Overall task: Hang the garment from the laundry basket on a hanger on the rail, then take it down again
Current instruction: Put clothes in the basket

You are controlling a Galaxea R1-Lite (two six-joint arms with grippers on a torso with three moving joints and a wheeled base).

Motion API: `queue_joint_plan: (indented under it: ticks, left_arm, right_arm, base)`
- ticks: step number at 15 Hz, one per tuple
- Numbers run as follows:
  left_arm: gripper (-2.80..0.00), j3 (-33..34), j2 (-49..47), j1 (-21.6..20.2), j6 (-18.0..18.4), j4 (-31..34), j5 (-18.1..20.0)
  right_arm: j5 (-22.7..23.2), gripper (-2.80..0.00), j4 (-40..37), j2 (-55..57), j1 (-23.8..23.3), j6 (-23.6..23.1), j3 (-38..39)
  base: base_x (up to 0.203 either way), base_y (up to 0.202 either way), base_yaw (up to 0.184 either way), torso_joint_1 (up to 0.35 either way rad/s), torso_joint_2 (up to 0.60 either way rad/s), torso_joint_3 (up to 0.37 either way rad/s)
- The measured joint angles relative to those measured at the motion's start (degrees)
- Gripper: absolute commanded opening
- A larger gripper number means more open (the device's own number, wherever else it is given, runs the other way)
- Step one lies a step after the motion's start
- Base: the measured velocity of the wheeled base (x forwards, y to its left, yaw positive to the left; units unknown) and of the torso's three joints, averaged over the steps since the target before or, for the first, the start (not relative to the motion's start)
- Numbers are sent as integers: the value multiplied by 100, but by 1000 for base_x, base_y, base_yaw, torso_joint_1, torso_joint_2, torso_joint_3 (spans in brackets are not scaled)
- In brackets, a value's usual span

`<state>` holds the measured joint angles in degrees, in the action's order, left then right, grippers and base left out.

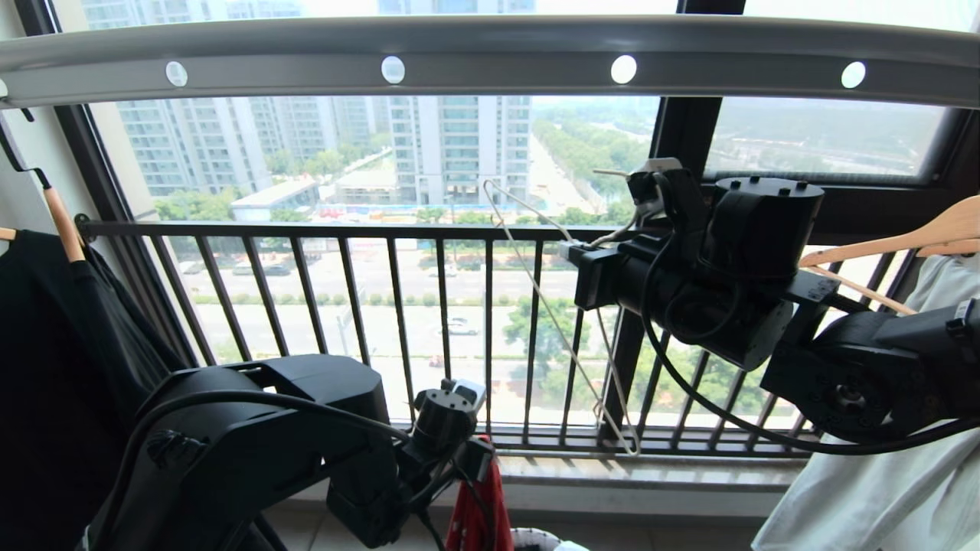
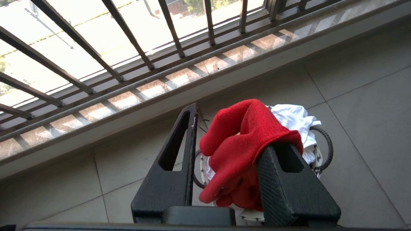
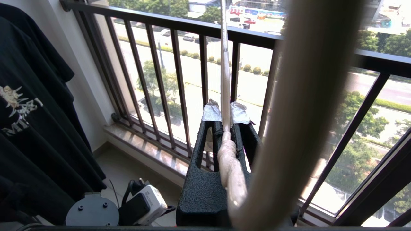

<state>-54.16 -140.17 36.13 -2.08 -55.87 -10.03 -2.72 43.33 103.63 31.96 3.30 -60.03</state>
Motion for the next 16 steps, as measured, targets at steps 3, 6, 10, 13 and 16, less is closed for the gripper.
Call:
queue_joint_plan:
  ticks: [3,6,10,13,16]
  left_arm:
    - [0,49,10,0,30,8,-2]
    - [0,89,145,0,263,434,-2]
    - [0,-189,516,0,86,1835,23]
    - [0,-760,649,47,-496,2871,23]
    - [0,-1684,688,144,-1417,4415,-3]
  right_arm:
    - [0,-280,0,0,1,0,0]
    - [1,-280,1,-7,1,-7,-2]
    - [0,-280,0,-7,0,-9,-2]
    - [0,-280,-5,-24,0,-13,-2]
    - [0,-280,-9,-35,0,-15,0]
  base:
    - [0,0,0,0,0,0]
    - [0,0,0,0,0,0]
    - [0,0,0,0,0,0]
    - [0,0,0,0,0,0]
    - [0,0,0,0,0,0]
